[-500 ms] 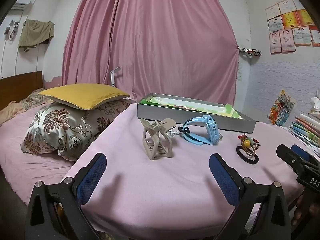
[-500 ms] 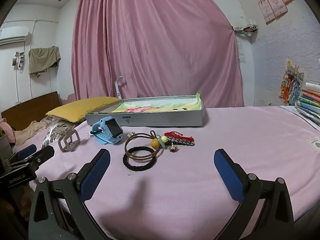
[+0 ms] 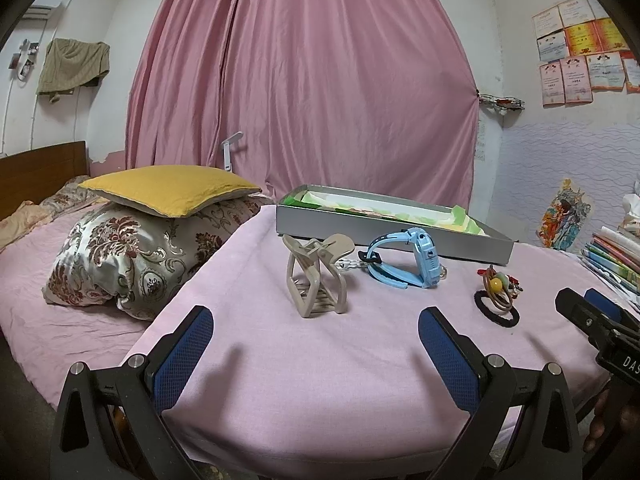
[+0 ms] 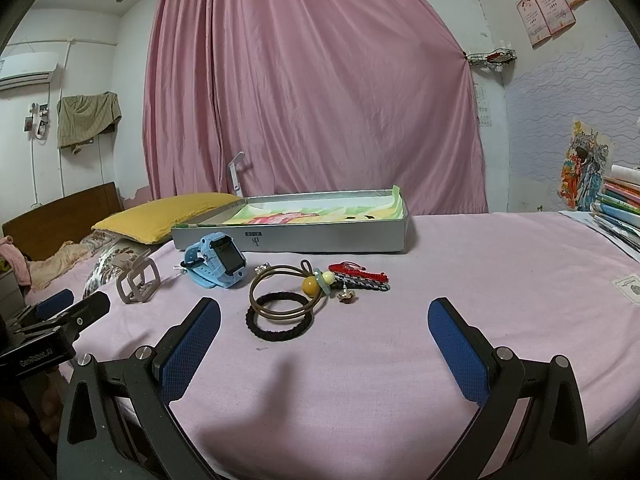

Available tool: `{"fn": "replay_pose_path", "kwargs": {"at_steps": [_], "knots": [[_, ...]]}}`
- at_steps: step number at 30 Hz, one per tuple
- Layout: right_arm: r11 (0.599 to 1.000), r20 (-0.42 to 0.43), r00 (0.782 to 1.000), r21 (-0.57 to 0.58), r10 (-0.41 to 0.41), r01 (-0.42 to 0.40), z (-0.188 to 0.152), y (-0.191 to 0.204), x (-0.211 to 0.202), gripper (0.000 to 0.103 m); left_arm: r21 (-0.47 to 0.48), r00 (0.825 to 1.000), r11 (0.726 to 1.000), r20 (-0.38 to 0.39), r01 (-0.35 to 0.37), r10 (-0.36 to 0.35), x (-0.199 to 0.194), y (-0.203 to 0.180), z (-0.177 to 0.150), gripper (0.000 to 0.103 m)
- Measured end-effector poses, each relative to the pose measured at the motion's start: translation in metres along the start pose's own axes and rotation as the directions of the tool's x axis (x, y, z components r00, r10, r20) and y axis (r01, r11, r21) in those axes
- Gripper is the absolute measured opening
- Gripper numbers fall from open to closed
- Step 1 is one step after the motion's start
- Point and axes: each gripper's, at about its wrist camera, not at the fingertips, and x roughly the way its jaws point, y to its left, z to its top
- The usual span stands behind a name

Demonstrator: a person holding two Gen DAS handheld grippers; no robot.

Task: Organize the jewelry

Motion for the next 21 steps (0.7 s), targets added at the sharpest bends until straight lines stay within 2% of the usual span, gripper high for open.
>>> {"fn": "replay_pose_path", "kwargs": {"at_steps": [21], "knots": [[1.000,-0.003,1.000,0.002,-0.001,0.001,-0.0009,0.0004,-0.0012,0.102,-0.001,1.000,1.000,-0.003,0.000,0.000,0.0026,0.0017,0.0015,0.103]]}}
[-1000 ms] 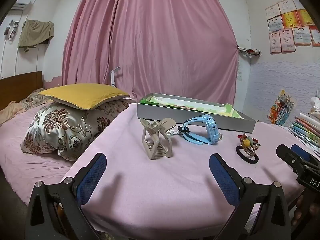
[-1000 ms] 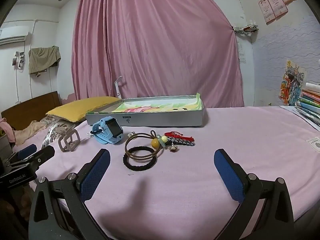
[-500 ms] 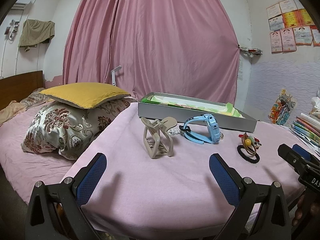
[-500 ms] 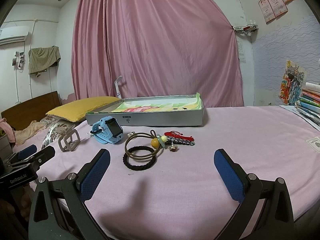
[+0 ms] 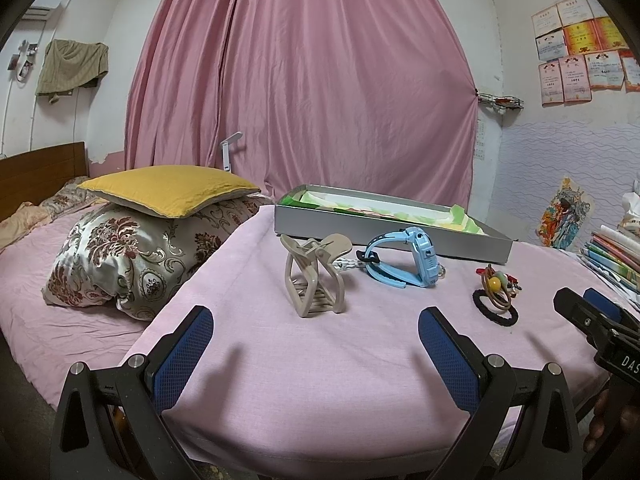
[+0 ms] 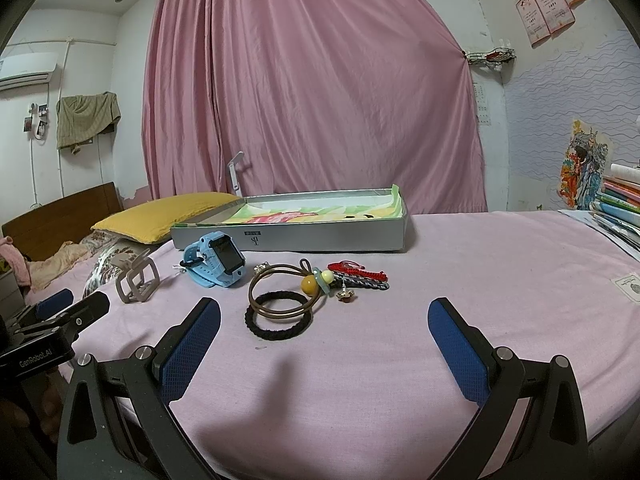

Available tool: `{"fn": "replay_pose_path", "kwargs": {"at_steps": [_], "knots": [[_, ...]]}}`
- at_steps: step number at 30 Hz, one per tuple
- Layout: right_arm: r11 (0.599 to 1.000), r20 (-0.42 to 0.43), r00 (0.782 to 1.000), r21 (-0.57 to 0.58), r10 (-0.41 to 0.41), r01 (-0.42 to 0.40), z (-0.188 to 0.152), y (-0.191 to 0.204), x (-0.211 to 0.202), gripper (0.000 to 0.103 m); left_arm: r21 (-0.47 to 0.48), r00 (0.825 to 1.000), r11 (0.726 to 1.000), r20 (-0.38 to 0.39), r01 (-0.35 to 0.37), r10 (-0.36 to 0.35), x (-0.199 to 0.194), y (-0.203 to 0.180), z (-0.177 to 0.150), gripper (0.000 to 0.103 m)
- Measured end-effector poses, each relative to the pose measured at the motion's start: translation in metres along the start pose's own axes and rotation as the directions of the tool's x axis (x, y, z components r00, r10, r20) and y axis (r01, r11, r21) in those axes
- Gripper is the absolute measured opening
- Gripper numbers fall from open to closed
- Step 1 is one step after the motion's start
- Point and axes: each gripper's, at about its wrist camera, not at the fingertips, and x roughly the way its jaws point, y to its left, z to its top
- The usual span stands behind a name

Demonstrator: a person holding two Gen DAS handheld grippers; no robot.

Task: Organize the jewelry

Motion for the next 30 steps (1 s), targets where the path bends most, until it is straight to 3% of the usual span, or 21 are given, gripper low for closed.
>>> {"fn": "replay_pose_path", "kwargs": {"at_steps": [30], "knots": [[1.000,-0.003,1.000,0.004,0.001,-0.001,-0.0016,-0.0025,-0.0015,0.102,0.003,1.000,1.000,-0.001,0.003,-0.003,0.0006,-0.0012,0.0000,0.103]]}}
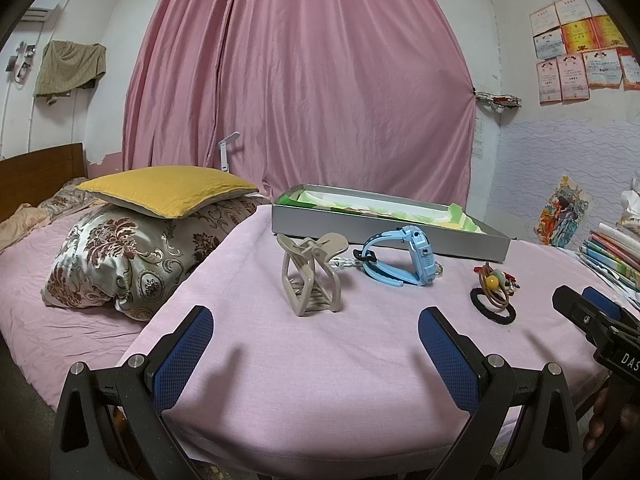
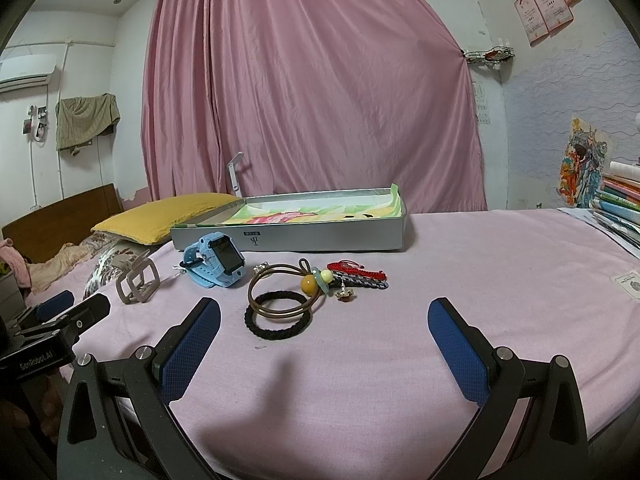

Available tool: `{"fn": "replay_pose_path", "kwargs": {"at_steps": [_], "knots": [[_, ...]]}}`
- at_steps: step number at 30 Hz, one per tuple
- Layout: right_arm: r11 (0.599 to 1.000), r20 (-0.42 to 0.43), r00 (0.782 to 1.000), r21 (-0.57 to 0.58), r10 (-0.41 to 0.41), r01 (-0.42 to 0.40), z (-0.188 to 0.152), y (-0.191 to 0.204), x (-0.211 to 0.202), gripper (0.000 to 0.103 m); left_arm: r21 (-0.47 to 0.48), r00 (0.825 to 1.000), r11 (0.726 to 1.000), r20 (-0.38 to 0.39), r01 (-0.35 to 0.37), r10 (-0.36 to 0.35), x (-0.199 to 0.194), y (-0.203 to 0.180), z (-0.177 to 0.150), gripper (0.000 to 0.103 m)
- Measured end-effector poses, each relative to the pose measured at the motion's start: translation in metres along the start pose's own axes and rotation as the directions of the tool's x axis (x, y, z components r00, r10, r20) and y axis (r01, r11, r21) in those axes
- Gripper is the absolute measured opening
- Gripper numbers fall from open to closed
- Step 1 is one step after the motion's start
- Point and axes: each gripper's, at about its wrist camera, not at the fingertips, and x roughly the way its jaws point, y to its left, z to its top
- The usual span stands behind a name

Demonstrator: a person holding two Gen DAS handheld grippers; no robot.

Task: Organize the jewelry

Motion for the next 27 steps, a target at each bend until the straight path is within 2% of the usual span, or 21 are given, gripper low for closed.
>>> {"fn": "replay_pose_path", "kwargs": {"at_steps": [27], "knots": [[1.000,-0.002,1.000,0.003,0.003,-0.003,0.0011,0.0003,0.0003,0.102,0.002,1.000,1.000,-0.001,-0.001,0.001,0.0002,-0.0014,0.0000,0.103]]}}
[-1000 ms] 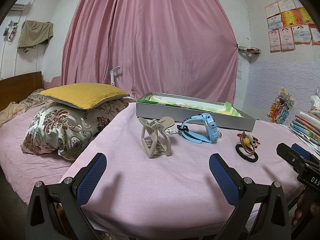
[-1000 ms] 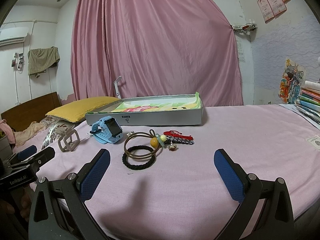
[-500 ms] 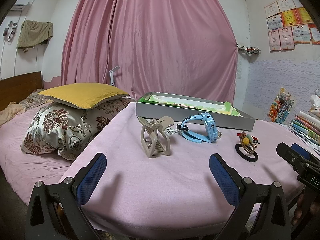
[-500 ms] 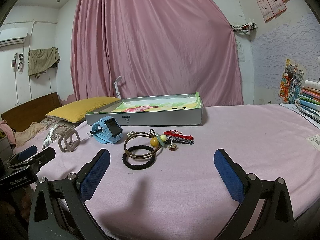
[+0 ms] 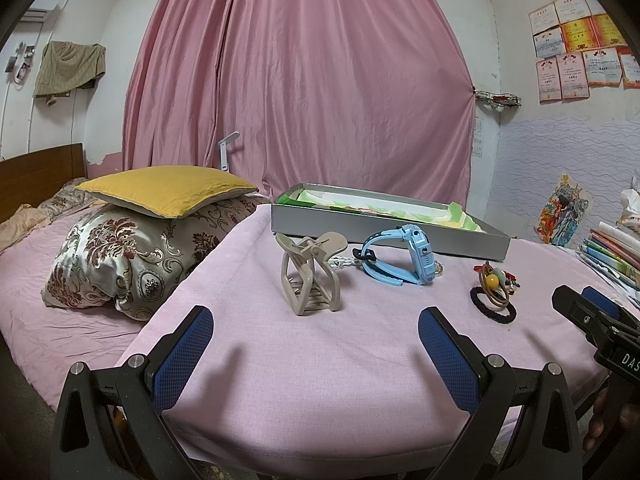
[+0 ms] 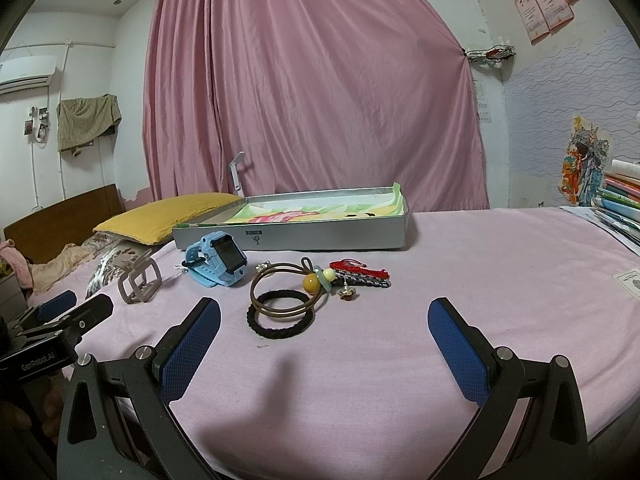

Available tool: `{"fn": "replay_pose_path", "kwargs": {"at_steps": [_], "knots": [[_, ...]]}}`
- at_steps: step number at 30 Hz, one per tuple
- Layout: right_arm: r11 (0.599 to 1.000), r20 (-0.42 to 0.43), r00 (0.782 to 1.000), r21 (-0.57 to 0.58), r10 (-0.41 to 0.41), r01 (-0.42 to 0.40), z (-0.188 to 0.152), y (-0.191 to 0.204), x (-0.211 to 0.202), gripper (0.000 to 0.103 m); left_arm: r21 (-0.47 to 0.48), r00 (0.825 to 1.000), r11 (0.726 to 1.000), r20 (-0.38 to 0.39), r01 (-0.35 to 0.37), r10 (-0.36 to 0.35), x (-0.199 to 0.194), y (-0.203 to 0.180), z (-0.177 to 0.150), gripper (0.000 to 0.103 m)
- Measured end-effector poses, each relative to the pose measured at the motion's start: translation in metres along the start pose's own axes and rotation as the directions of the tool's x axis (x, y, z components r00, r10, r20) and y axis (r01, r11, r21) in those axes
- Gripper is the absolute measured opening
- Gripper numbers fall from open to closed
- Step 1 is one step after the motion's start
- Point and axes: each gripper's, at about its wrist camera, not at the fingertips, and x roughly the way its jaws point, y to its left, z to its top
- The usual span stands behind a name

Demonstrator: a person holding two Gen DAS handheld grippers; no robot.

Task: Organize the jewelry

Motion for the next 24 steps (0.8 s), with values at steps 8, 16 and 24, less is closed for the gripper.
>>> {"fn": "replay_pose_path", "kwargs": {"at_steps": [8,16,24], "knots": [[1.000,-0.008,1.000,0.008,0.015,-0.015,0.003,0.003,0.006,0.102,0.006,1.000,1.000,-0.002,-0.018,0.018,0.001,0.000,0.003,0.103],[0.996,-0.049,0.995,-0.002,0.088,-0.089,0.018,0.003,0.016,0.102,0.017,0.999,1.000,-0.035,0.009,-0.009,0.015,0.008,0.023,0.103],[0.984,-0.197,0.965,0.009,0.174,-0.176,0.027,0.005,0.046,0.097,-0.043,0.979,0.996,-0.187,0.072,-0.079,0.052,0.017,0.037,0.103]]}}
